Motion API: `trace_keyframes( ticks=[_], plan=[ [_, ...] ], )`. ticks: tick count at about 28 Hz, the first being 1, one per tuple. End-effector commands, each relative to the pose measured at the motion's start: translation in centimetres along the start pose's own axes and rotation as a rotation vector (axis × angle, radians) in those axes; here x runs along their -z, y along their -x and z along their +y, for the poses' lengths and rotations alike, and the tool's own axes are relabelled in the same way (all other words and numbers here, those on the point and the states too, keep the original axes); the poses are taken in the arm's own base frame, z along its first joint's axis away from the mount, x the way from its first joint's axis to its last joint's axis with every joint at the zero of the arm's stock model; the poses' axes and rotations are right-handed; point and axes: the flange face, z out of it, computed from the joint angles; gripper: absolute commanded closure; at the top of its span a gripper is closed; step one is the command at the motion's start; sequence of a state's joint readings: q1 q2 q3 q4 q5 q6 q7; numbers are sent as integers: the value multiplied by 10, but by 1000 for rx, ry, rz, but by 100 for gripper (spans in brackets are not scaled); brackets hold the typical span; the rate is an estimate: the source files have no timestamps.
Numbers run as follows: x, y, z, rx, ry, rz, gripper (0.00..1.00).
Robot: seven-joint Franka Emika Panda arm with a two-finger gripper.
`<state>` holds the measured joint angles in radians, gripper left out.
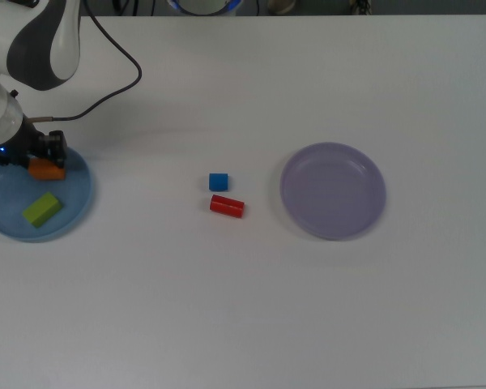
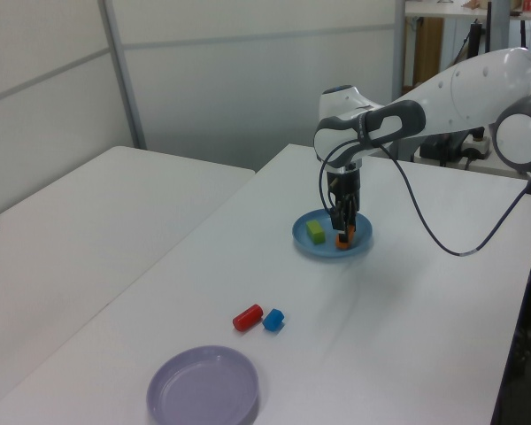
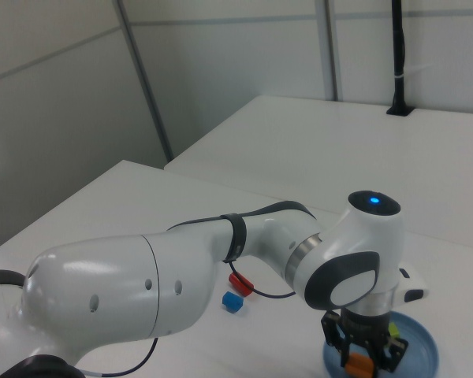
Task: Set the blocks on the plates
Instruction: 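Carry the orange block to the light blue plate and release it, then move the gripper to the red block and lower around it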
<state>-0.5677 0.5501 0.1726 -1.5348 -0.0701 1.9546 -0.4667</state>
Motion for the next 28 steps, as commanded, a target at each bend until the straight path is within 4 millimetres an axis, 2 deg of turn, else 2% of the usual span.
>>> trace_keyframes(
  ticks=[1,2,3,4,8,11,14,15,19,20,21,25,26,28],
  plan=[
    [6,-3,-5,18,2,24,29],
    [6,-3,-6,18,2,24,22],
    [6,-3,-6,12,2,24,5],
    [6,-4,-7,12,2,24,0],
    [9,-5,-11,15,2,30,0],
    [22,-11,-28,19,-12,51,0],
    [32,-24,-62,33,-38,71,0],
    [34,-32,-83,23,-52,76,0],
    [32,-46,-123,-50,-57,66,0],
    [30,-54,-148,-76,-57,58,0],
    [29,-57,-160,-93,-57,55,0],
    [27,-66,-198,-169,-56,46,0],
    [26,-70,-218,-197,-53,43,0],
    [24,-73,-235,-225,-51,40,0]
  ],
)
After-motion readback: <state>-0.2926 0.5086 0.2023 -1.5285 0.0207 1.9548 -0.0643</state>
